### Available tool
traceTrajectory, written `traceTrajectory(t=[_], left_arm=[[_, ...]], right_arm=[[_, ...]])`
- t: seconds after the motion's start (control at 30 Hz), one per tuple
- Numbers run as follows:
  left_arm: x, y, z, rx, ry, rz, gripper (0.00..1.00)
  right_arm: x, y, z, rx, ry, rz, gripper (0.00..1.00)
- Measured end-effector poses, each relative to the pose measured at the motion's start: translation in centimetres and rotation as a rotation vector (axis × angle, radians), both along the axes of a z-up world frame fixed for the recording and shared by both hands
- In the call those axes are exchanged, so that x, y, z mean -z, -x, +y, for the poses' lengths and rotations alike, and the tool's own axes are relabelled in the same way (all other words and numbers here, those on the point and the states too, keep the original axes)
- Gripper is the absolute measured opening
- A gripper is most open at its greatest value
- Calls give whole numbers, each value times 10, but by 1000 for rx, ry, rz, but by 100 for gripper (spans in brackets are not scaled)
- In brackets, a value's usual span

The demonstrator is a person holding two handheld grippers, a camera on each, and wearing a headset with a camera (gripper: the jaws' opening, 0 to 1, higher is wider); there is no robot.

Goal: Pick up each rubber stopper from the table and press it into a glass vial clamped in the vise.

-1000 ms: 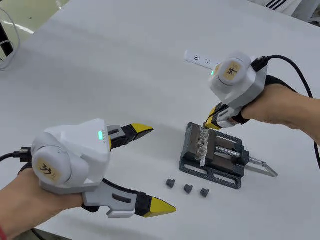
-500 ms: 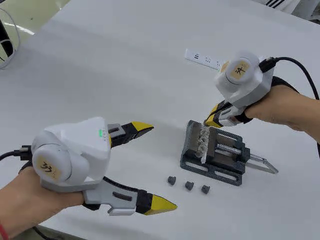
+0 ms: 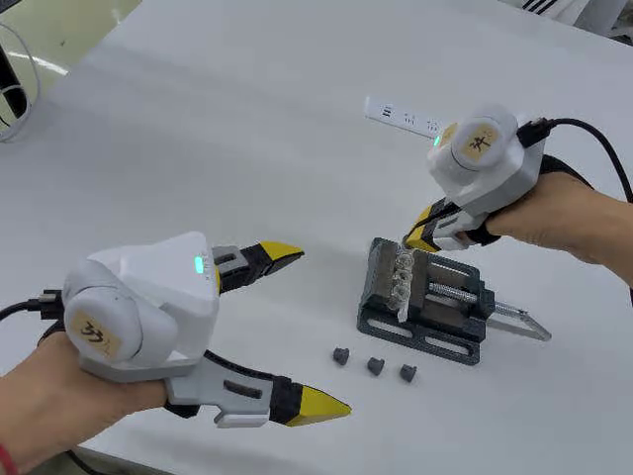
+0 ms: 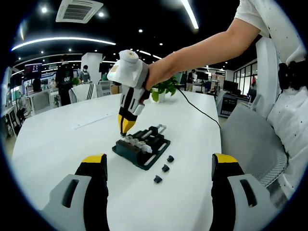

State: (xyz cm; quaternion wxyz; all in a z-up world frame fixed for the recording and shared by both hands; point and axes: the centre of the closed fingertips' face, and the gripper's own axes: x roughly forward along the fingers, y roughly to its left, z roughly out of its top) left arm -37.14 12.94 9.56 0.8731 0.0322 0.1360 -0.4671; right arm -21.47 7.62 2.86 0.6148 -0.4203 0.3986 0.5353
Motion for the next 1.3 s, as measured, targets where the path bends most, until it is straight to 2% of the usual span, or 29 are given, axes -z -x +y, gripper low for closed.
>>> traceTrajectory(t=[0.23,0.37,0.6,0.8,1.3], left_arm=[[-1,1,0,6,-4,-1,88],[-3,0,0,7,-5,-2,88],[-4,-1,0,8,-9,-3,88],[-3,-1,0,11,-11,-2,88],[-4,0,-4,28,-22,-4,88]], right_arm=[[-1,1,-1,20,-36,2,0],[-1,1,1,55,-53,17,0],[-1,-3,-1,61,-60,13,0],[-3,-2,-5,56,-64,12,6],[-24,3,-12,81,-130,-15,11]])
